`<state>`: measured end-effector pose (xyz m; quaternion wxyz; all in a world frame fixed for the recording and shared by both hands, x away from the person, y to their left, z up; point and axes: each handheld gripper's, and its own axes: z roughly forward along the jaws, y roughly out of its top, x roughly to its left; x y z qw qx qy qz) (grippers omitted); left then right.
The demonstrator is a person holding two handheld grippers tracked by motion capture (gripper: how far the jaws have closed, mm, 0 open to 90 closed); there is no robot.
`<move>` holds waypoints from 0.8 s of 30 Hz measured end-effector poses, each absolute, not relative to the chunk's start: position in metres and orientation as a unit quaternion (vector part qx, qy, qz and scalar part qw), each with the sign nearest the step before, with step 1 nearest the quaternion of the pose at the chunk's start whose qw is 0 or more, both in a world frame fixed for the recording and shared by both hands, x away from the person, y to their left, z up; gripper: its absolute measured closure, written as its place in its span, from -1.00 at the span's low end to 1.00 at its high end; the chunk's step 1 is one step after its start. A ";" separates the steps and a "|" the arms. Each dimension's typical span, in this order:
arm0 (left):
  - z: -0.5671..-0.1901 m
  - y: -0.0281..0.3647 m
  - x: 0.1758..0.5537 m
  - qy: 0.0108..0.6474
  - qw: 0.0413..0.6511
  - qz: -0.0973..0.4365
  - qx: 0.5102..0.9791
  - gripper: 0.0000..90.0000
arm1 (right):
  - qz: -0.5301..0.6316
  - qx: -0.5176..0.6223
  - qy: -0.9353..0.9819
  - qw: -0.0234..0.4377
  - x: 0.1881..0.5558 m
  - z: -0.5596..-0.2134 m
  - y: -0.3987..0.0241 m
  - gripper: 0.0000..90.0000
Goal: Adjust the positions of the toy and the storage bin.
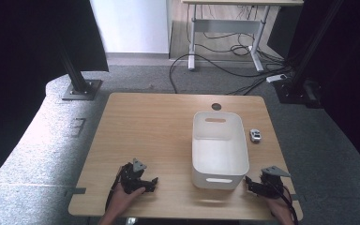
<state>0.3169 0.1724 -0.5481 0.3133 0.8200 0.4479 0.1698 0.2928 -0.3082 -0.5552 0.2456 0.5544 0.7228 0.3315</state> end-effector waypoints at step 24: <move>-0.548 0.172 0.319 0.444 0.313 0.167 0.823 -0.95 | 0.369 0.560 0.706 0.227 0.293 -0.536 -0.307 -0.55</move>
